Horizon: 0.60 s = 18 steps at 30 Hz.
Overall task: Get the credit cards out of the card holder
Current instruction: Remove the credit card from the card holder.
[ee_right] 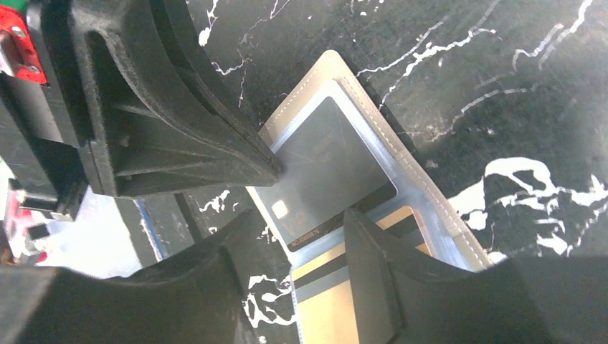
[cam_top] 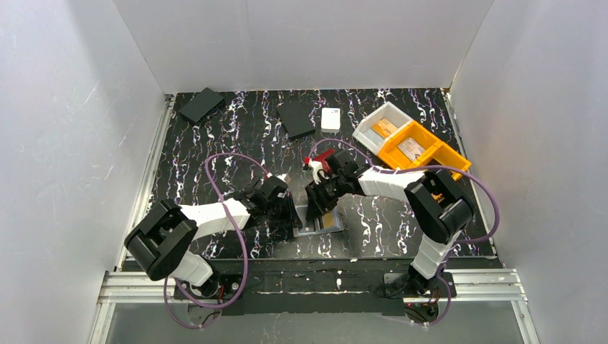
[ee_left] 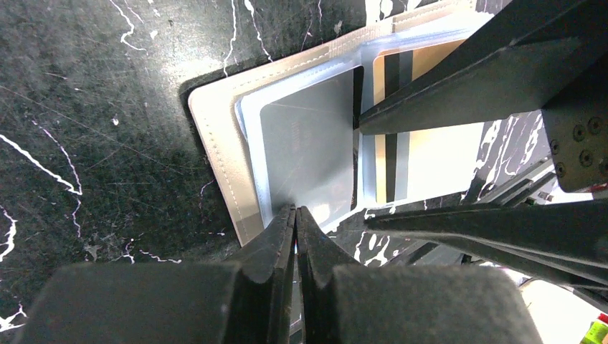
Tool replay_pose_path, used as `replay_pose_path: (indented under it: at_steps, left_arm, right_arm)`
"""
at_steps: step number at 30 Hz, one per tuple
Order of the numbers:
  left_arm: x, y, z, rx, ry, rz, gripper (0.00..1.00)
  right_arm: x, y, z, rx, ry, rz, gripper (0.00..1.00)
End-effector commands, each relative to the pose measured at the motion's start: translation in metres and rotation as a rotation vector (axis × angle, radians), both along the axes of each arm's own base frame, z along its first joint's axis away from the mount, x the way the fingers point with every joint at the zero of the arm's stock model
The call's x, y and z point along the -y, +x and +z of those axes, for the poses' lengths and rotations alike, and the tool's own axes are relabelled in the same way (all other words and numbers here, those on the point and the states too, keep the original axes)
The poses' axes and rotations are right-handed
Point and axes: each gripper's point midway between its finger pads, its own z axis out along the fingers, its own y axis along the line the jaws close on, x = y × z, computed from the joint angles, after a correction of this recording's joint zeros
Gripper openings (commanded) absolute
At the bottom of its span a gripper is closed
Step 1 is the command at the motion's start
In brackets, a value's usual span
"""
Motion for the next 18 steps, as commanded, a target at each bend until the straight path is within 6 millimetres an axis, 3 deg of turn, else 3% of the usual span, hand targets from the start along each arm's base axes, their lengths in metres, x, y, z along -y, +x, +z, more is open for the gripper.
replay_pose_path:
  at_steps: [1, 4, 10, 14, 18]
  left_arm:
    - [-0.051, -0.024, -0.046, -0.084, 0.206, 0.069, 0.05]
    - [-0.042, -0.021, -0.036, -0.067, 0.137, 0.077, 0.10]
    - [-0.027, -0.009, 0.005, 0.040, 0.003, 0.091, 0.32]
    - [-0.027, -0.004, 0.027, 0.094, -0.044, 0.100, 0.36]
    - [-0.020, -0.007, 0.036, 0.103, -0.104, 0.084, 0.36]
  right_arm:
    - [0.022, 0.010, -0.008, -0.020, -0.080, -0.146, 0.60]
    - [0.024, 0.009, -0.006, -0.015, -0.074, -0.166, 0.62]
    - [0.026, 0.007, -0.010, -0.023, -0.081, -0.173, 0.59]
    - [0.024, 0.004, -0.014, -0.044, -0.078, -0.167, 0.57]
    - [0.022, 0.003, -0.012, -0.054, -0.065, -0.163, 0.57]
